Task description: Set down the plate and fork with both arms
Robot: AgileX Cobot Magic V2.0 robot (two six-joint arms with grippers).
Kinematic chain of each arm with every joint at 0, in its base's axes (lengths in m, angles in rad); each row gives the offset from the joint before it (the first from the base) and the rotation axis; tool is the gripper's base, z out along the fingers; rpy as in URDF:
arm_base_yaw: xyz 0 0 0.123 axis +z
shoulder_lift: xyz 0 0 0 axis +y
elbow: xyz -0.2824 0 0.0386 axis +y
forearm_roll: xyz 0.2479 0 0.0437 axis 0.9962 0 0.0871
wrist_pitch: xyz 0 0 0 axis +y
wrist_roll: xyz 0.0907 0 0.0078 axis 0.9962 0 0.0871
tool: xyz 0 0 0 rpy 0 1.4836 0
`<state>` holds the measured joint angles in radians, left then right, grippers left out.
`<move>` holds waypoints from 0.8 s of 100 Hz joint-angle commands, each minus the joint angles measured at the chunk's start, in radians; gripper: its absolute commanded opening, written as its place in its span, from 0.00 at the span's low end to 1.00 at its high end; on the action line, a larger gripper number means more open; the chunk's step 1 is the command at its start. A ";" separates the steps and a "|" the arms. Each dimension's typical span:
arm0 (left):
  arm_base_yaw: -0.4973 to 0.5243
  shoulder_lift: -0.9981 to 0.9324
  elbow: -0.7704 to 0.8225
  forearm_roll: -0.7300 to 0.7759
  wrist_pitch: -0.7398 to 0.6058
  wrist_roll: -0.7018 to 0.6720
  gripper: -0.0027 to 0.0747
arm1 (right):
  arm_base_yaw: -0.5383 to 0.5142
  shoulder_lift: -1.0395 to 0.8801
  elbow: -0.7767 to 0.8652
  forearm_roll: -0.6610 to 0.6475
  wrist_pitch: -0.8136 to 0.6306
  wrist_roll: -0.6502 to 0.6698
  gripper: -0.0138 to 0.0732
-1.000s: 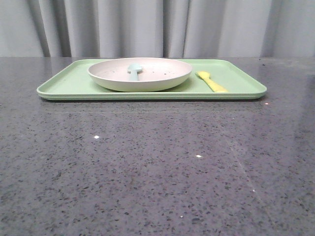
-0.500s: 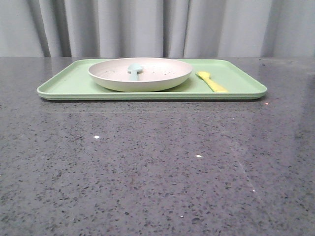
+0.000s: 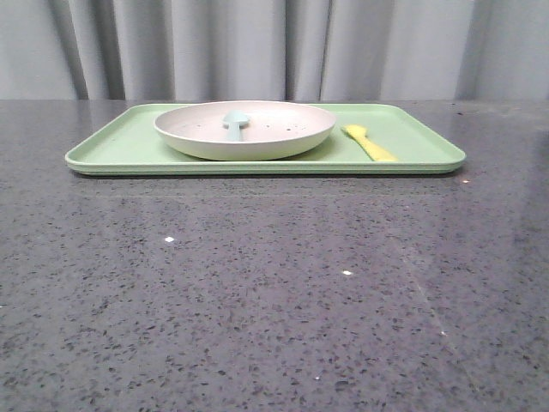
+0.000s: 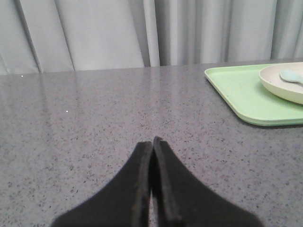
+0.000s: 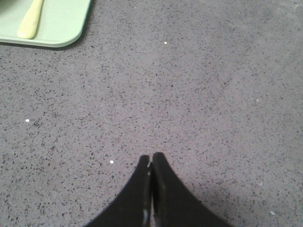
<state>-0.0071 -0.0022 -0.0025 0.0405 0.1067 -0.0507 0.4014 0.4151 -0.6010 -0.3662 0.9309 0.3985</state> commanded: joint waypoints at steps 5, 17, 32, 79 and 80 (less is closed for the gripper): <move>-0.010 -0.031 0.015 0.012 -0.107 -0.007 0.01 | -0.007 0.004 -0.024 -0.036 -0.053 -0.003 0.08; -0.010 -0.031 0.015 0.020 -0.107 -0.007 0.01 | -0.007 0.004 -0.024 -0.036 -0.053 -0.003 0.08; -0.010 -0.031 0.015 0.019 -0.107 -0.007 0.01 | -0.007 0.004 -0.024 -0.036 -0.053 -0.003 0.08; -0.049 -0.031 0.015 0.031 -0.107 -0.007 0.01 | -0.007 0.004 -0.024 -0.036 -0.053 -0.003 0.08; -0.049 -0.031 0.015 0.031 -0.107 -0.007 0.01 | -0.007 0.004 -0.024 -0.036 -0.053 -0.003 0.08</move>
